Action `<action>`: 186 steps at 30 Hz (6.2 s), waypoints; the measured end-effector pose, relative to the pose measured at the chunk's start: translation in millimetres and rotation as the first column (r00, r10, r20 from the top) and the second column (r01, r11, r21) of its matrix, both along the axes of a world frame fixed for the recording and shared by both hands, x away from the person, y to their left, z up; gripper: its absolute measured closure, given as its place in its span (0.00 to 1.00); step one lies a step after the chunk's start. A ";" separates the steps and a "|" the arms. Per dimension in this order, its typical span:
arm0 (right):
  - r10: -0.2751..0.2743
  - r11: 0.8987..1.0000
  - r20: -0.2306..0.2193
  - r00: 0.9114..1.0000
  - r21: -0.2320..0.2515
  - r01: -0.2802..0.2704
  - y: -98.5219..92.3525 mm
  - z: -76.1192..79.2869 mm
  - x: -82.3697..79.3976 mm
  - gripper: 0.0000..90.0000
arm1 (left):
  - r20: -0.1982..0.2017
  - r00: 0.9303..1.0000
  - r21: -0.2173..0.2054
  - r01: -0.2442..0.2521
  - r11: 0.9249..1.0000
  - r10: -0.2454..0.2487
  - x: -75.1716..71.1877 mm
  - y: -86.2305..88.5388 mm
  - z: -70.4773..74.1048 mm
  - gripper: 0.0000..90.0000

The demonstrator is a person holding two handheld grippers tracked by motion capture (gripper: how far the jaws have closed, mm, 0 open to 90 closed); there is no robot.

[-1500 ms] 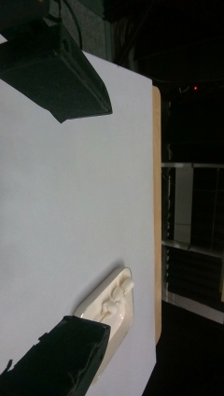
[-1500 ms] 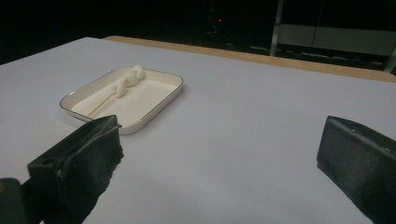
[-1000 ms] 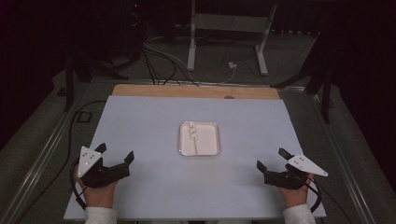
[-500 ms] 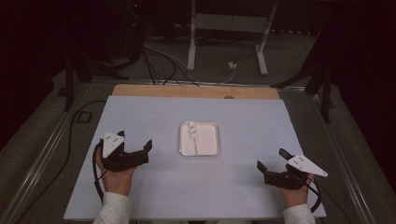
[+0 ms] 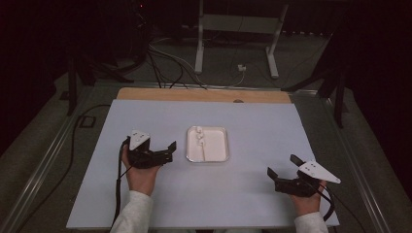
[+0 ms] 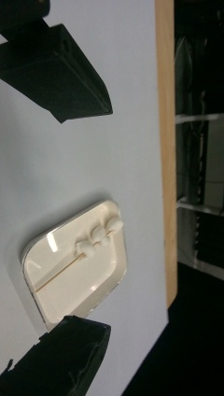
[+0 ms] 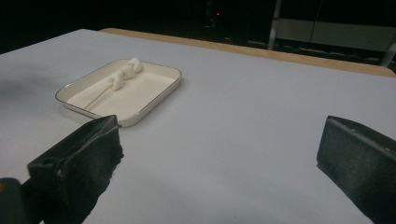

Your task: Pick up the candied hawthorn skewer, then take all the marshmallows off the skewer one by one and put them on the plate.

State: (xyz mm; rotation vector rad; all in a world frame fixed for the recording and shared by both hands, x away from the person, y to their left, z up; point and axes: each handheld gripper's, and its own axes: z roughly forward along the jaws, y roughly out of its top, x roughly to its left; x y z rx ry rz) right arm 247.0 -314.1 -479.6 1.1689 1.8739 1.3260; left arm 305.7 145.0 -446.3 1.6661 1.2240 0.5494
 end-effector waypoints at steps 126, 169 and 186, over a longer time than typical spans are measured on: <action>-0.004 1.000 -0.007 1.000 -0.010 0.004 -1.8 -2.0 1.0 0.00 | -0.363 0.906 0.189 0.302 0.934 -0.219 47.6 -75.1 -48.3 1.00; 0.150 0.980 -0.032 0.988 0.139 -0.145 50.3 53.9 63.7 0.00 | -0.120 0.923 -0.028 0.364 0.931 -0.365 4.3 -19.8 -20.9 1.00; 0.223 0.946 -0.073 0.972 0.259 -0.198 97.3 60.4 111.8 0.00 | -0.095 0.914 -0.047 0.391 0.919 -0.394 3.0 -16.2 -20.8 1.00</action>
